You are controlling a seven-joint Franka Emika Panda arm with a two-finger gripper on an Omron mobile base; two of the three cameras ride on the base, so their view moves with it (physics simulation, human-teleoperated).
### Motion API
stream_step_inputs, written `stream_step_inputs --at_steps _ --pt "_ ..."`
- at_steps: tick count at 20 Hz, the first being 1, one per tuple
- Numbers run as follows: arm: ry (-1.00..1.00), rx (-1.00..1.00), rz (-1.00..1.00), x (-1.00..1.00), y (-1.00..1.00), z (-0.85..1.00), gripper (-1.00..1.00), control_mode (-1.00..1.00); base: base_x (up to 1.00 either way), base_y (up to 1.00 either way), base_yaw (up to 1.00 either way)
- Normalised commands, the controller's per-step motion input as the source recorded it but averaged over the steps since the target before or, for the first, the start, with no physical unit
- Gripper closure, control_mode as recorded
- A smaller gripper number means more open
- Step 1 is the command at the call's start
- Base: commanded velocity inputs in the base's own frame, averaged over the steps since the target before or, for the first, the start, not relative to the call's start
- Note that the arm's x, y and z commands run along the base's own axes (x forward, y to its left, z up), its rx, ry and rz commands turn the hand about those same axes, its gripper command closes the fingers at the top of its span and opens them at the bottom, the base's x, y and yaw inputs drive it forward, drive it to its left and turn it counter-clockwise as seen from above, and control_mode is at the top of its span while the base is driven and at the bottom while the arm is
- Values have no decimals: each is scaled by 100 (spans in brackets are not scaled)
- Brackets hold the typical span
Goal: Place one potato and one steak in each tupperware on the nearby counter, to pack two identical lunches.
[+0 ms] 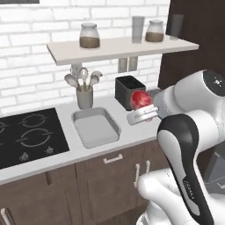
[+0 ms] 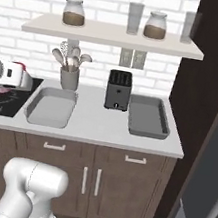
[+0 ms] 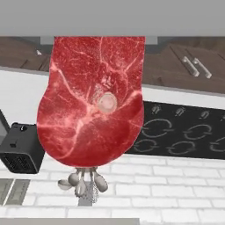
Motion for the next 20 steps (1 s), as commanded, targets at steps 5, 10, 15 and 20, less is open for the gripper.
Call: stream_step_inputs --at_steps 5,10,15,20 --pt "0 0 0 0 0 0 100 100 0 98 -2" --pt "0 0 0 0 0 0 100 100 22 16 -15" --pt "0 0 0 0 0 0 100 100 43 -1 -19" --pt "0 0 0 0 0 0 100 100 53 -1 -18"
